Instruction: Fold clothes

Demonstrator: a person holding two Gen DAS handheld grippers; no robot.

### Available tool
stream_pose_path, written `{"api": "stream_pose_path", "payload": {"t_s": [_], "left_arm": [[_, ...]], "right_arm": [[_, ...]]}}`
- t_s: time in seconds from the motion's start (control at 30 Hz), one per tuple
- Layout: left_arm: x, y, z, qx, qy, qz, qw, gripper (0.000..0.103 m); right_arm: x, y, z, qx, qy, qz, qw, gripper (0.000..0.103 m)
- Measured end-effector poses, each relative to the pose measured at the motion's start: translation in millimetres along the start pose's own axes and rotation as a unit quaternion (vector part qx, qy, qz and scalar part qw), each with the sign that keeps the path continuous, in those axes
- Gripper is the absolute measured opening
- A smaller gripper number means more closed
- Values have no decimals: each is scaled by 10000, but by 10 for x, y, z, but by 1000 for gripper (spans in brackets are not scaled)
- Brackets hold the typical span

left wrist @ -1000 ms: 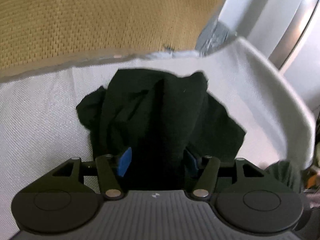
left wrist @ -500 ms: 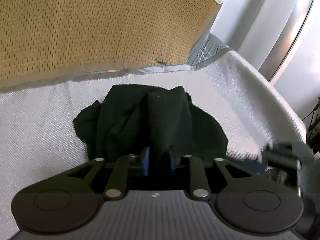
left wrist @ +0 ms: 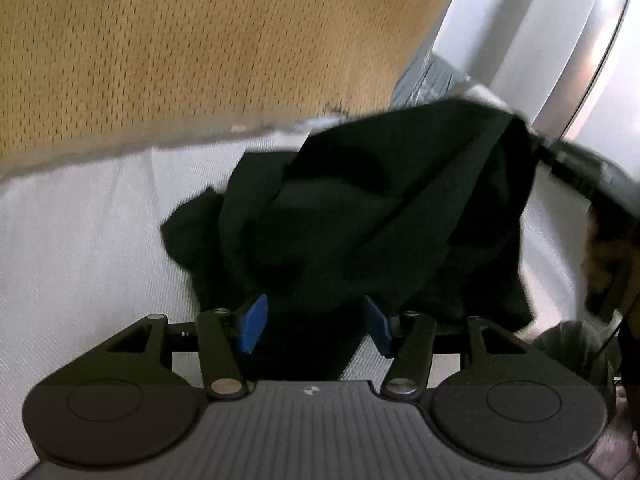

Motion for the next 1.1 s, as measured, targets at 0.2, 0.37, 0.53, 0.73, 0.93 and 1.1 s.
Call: {"api": "stream_pose_path", "payload": {"t_s": [0.2, 0.37, 0.53, 0.73, 0.93, 1.1], "left_arm": [[174, -143, -15, -77, -8, -267, 9996, 57], [360, -254, 75, 146, 21, -480, 9987, 58], [453, -298, 74, 536, 338, -550, 9965, 58], [609, -233, 40, 609, 225, -607, 9960, 58], [858, -292, 229, 1003, -101, -590, 9932, 59], [929, -258, 307, 864, -63, -412, 9954, 66]], "right_arm": [[34, 1, 339, 225, -379, -20, 9990, 3], [168, -77, 699, 515, -742, -211, 9957, 3], [300, -285, 1208, 1518, -967, -566, 9820, 4], [422, -630, 1503, 1605, -1394, -991, 9721, 6], [406, -1010, 1448, 1591, -1189, -1470, 9690, 12], [185, -1105, 1299, 1515, -928, -1529, 9721, 23]]}}
Point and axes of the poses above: each gripper's, at about its wrist camera, not at the fingertips, and x roughly the way its jaws point, z to its right, y to its top, the point moved 8 cm from there along x, roughly the way its jaws point, and after that the axes turned 8 degrees about x, right-handed, at the moved point
